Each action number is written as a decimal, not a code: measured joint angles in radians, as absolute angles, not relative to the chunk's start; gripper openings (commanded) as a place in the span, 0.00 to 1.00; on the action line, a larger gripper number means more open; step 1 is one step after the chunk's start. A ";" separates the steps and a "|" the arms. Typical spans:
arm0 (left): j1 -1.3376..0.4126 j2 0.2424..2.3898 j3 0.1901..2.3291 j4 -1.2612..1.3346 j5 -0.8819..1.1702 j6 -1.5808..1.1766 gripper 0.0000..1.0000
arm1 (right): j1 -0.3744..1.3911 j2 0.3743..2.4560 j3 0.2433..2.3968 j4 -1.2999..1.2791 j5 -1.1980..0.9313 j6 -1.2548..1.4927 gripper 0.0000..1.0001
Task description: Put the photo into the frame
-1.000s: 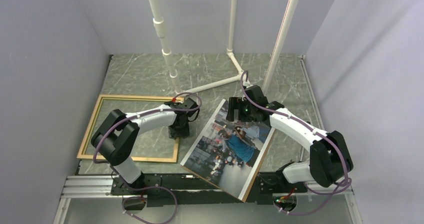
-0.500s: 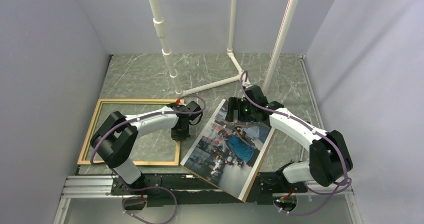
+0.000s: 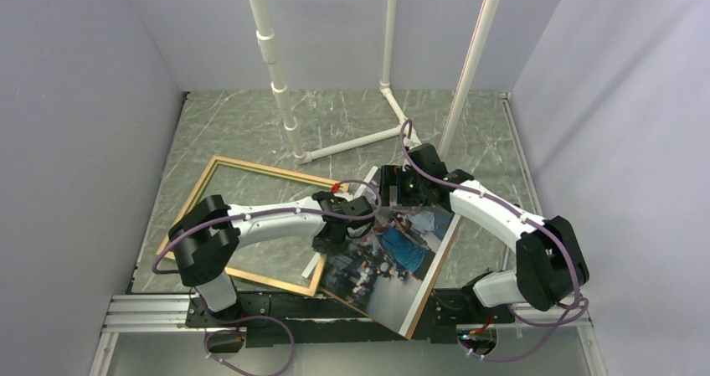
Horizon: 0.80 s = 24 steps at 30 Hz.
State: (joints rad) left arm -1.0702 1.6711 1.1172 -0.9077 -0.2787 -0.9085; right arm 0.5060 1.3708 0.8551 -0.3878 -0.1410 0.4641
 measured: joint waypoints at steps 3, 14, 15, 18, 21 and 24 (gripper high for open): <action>-1.105 1.679 1.118 -0.930 -0.278 -0.936 0.29 | 0.506 1.373 0.855 -0.388 -0.144 0.461 1.00; -1.126 1.505 1.019 -0.897 -0.281 -0.990 0.99 | 0.506 1.415 0.856 -0.387 -0.187 0.426 1.00; -1.126 1.481 1.005 -0.888 -0.279 -0.991 0.99 | 0.508 1.420 0.858 -0.387 -0.194 0.420 1.00; -1.121 1.405 0.948 -0.826 -0.267 -0.991 0.99 | 0.513 1.443 0.879 -0.387 -0.209 0.398 1.00; -1.108 1.348 0.882 -0.754 -0.242 -0.994 1.00 | 0.527 1.477 0.924 -0.387 -0.220 0.368 1.00; -1.087 1.285 0.800 -0.678 -0.207 -1.006 0.99 | 0.549 1.518 0.979 -0.384 -0.227 0.330 1.00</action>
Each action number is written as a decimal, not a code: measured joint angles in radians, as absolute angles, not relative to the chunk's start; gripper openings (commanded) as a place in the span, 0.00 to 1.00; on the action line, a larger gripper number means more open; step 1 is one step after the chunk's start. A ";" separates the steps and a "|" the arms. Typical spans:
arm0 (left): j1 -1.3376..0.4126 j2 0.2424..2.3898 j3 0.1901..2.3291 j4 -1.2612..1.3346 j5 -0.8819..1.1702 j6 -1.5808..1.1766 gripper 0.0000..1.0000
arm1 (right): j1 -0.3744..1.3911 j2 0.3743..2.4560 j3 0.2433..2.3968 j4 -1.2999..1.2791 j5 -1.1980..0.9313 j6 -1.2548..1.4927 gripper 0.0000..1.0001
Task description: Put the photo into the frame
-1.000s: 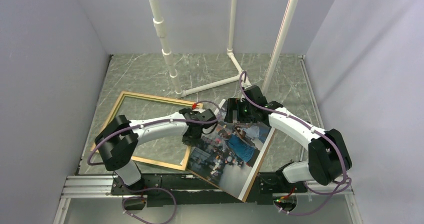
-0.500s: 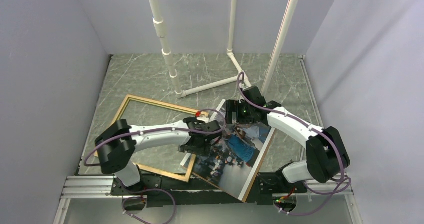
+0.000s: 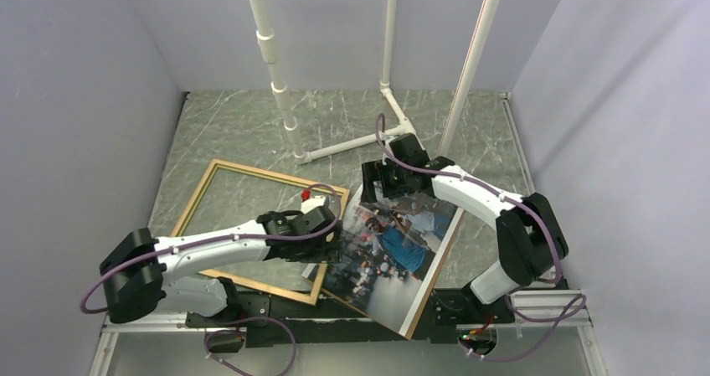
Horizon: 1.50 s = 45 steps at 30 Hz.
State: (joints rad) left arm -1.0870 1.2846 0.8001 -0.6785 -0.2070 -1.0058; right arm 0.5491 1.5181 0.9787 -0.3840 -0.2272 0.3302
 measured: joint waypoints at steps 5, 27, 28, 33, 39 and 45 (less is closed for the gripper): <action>-1.037 1.160 0.660 -0.527 -0.143 -1.026 0.99 | 0.592 1.599 1.068 -0.377 -0.231 0.276 1.00; -0.928 0.604 0.438 -0.500 -0.135 -1.126 0.99 | 0.729 2.033 1.428 -0.392 -0.189 0.112 0.98; -0.928 0.608 0.438 -0.511 -0.139 -1.128 0.99 | 0.733 2.034 1.428 -0.389 -0.188 0.111 0.98; -0.928 0.672 0.461 -0.571 -0.156 -1.127 0.99 | 0.737 2.022 1.415 -0.373 -0.180 0.121 1.00; -0.927 0.829 0.575 -0.626 -0.178 -1.094 0.99 | 0.733 1.921 1.345 -0.375 -0.110 0.147 1.00; -0.896 1.011 0.743 -0.583 -0.167 -0.979 0.99 | 0.662 1.774 1.329 -0.376 -0.078 0.181 1.00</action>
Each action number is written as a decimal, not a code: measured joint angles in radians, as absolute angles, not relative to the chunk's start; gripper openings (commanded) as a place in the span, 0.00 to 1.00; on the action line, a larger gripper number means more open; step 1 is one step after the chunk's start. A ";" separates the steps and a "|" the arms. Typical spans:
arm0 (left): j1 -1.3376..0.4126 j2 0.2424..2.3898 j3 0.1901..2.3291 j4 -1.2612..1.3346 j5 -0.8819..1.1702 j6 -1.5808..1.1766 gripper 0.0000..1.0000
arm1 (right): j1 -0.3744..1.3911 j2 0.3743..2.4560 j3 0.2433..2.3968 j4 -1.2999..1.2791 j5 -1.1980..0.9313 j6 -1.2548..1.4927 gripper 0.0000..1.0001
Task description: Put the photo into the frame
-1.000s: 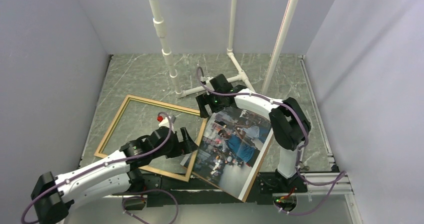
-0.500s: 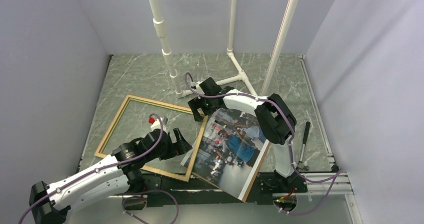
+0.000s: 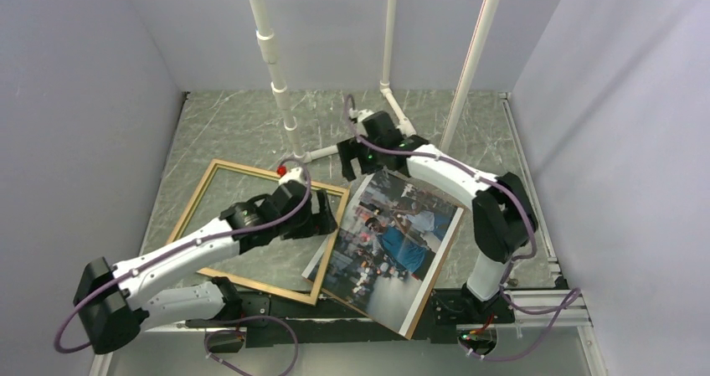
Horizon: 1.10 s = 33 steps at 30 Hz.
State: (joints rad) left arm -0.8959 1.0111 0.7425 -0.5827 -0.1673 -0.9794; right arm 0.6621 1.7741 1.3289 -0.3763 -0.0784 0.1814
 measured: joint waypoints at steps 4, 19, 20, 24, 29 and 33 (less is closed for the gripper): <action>-0.849 1.148 0.892 -0.558 -0.141 -0.876 0.99 | 0.574 1.716 1.330 -0.384 -0.070 0.212 1.00; -0.633 1.596 1.386 -0.443 -0.041 -0.443 0.99 | 0.392 1.653 1.364 -0.418 0.037 0.304 1.00; -0.622 1.619 1.413 -0.438 -0.040 -0.420 0.99 | 0.385 1.647 1.364 -0.418 0.049 0.308 1.00; -0.585 1.686 1.493 -0.424 -0.027 -0.347 0.99 | 0.341 1.634 1.364 -0.408 0.081 0.338 1.00; -0.554 1.739 1.538 -0.422 -0.004 -0.288 0.99 | 0.312 1.634 1.364 -0.390 0.095 0.374 1.00; -0.546 1.757 1.538 -0.429 0.008 -0.260 0.99 | 0.276 1.624 1.351 -0.363 0.102 0.410 1.00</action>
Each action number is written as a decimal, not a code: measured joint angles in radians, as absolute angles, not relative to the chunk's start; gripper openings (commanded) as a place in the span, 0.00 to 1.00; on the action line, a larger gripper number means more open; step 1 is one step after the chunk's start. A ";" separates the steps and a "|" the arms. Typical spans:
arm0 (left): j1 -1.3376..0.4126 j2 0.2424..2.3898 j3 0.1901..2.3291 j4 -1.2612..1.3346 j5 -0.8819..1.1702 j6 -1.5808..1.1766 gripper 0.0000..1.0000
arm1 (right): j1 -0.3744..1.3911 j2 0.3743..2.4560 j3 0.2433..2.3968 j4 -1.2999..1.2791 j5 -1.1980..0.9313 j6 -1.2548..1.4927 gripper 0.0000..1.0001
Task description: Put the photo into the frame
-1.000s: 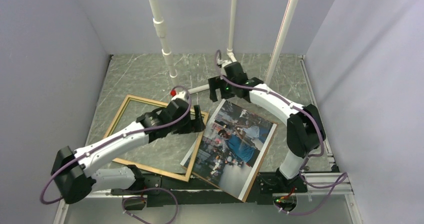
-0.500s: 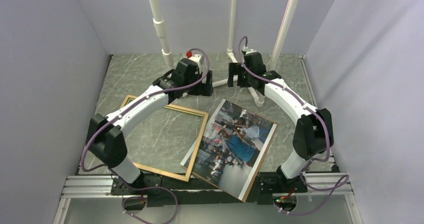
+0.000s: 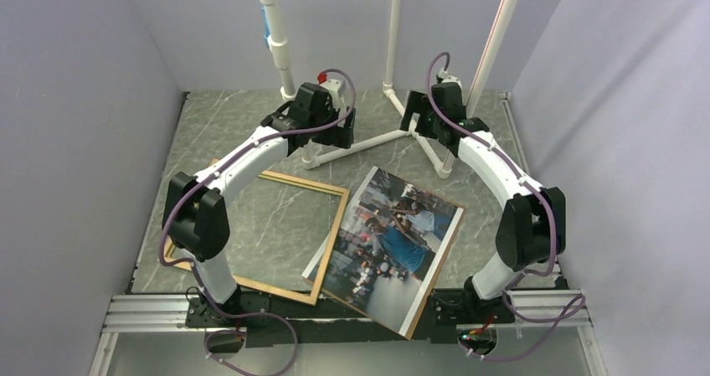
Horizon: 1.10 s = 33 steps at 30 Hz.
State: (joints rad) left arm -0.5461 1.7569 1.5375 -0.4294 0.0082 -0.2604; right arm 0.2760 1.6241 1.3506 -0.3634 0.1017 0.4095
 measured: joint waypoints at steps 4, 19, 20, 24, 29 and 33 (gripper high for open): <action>-0.553 1.765 1.538 -0.430 0.035 -0.240 0.99 | 0.255 1.573 1.290 -0.325 0.107 0.442 1.00; -0.566 1.814 1.555 -0.418 0.155 -0.147 0.99 | 0.199 1.395 1.157 -0.291 0.162 0.556 1.00; -0.566 1.824 1.559 -0.416 0.169 -0.143 0.99 | 0.194 1.389 1.152 -0.290 0.167 0.562 1.00; -0.566 1.860 1.585 -0.417 0.205 -0.139 0.99 | 0.175 1.368 1.132 -0.279 0.175 0.582 1.00; -0.566 1.901 1.638 -0.428 0.244 -0.135 0.99 | 0.136 1.325 1.085 -0.252 0.195 0.601 1.00; -0.569 1.938 1.685 -0.432 0.290 -0.131 0.99 | 0.112 1.304 1.065 -0.253 0.242 0.595 1.00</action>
State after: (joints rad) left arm -0.5686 1.9377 1.6852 -0.4320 0.2897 -0.1314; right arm 0.1116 1.3041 1.0645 -0.2535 0.2424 0.5953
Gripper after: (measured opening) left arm 0.990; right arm 0.994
